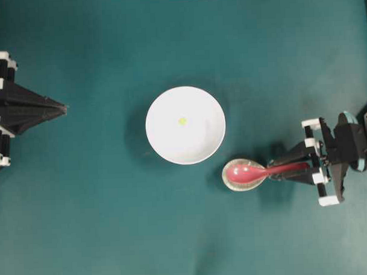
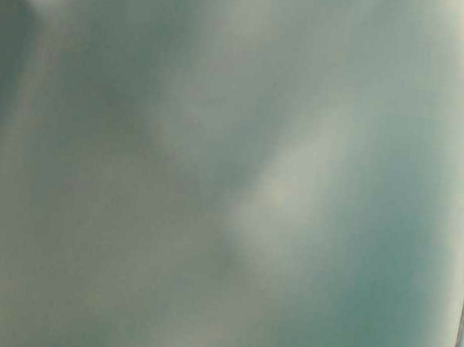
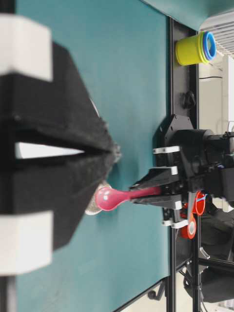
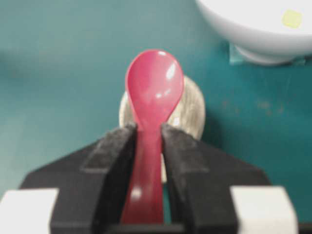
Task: Scoop the yellow hexagonal prism block from the bowl with a spoon using the right arm.
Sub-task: 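Lift the spoon and carry it left into the white bowl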
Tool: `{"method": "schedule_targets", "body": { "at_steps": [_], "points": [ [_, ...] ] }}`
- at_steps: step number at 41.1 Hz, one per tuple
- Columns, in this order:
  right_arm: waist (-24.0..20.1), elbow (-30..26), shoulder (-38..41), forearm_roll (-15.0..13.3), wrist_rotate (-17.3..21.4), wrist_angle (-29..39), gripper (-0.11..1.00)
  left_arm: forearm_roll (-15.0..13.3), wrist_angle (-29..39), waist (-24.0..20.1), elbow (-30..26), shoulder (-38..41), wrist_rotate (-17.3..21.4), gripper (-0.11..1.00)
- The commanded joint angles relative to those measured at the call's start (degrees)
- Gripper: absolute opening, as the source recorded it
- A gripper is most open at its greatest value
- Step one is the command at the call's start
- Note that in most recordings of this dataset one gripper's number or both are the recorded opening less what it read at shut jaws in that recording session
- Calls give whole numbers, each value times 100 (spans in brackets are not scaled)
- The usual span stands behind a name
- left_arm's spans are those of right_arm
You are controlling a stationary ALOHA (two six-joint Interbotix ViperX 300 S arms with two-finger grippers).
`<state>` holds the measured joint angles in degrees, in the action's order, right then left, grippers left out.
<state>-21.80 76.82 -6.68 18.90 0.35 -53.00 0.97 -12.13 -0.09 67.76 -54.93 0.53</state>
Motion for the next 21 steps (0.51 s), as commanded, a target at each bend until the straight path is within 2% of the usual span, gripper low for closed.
{"method": "schedule_targets", "body": {
  "at_steps": [1, 6, 12, 21],
  "points": [
    [141, -149, -536, 18, -114, 536, 24, 9, -9, 0, -97, 44, 0, 0],
    [378, -360, -1055, 18, -334, 1380, 24, 9, 0, 0, -105, 44, 0, 0],
    [853, -835, -1670, 0, -615, 2742, 24, 9, 0, 0, -97, 44, 0, 0],
    [1608, -1670, -1898, -79, -1037, 4315, 24, 18, 0, 0, -105, 44, 0, 0]
  ]
}}
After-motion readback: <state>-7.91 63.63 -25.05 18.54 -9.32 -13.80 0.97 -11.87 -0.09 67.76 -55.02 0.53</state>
